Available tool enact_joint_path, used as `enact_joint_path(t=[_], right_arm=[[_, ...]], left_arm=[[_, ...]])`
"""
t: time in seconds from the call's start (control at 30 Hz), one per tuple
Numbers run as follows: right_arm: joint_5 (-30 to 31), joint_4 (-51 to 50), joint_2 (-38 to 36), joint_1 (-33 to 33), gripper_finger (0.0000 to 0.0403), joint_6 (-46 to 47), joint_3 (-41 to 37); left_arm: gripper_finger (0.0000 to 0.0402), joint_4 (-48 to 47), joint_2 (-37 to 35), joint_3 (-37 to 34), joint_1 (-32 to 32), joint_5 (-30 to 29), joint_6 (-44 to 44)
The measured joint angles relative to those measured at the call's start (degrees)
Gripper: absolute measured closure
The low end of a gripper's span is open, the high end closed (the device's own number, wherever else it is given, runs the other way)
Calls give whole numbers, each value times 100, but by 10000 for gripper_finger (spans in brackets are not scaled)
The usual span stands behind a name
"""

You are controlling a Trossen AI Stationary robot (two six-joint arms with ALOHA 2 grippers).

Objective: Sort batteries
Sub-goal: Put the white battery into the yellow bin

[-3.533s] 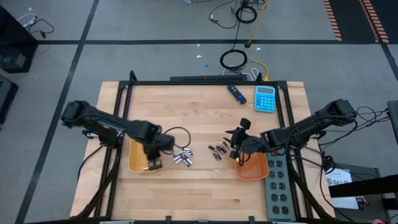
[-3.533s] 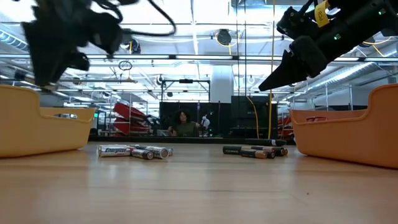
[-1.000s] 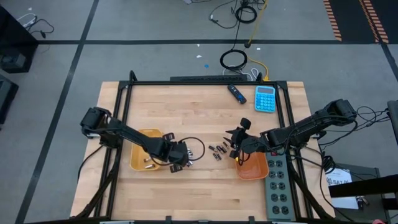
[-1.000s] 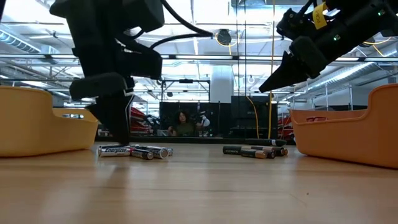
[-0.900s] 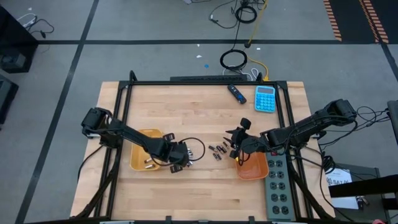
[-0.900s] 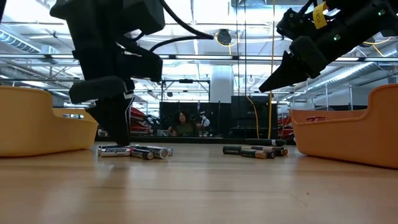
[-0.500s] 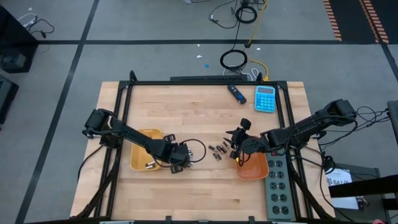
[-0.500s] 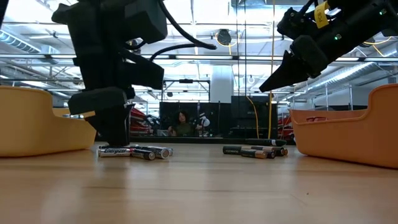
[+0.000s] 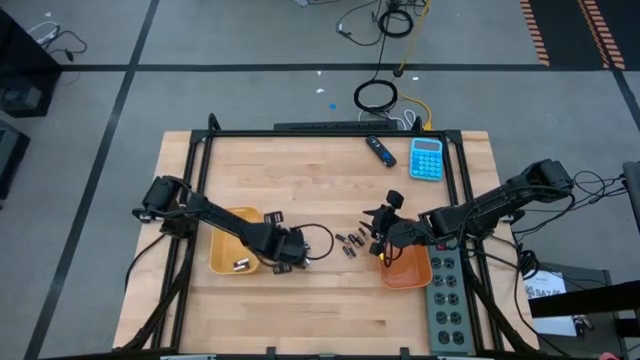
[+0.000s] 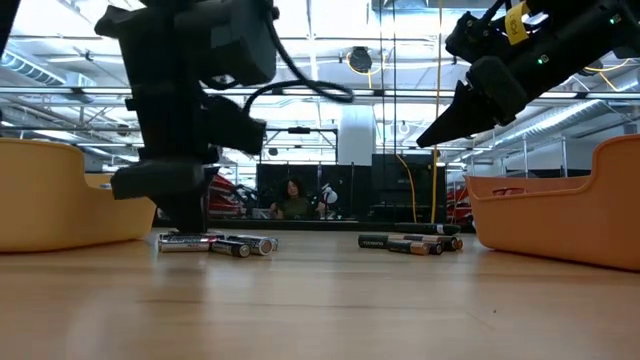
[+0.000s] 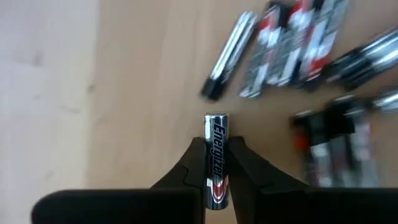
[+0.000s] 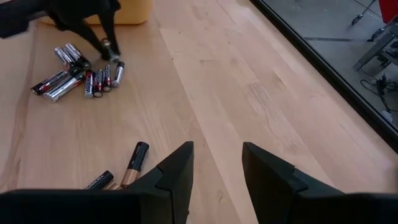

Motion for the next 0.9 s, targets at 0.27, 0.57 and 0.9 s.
enact_joint_path(t=[0.27,0.57,0.9], right_arm=[[7,2,0,-9,273,-18,0],[39,-29,0,-9,273,-20,0],[22,-33,0,-7,273,-45,0]], left_arm=[[361,-1391,-392,451,14,-511,-254],[361,-2678,-1252,194,-44,1077,-1560],[254,-1819,-1665,-1372,-275,1132,-2114]])
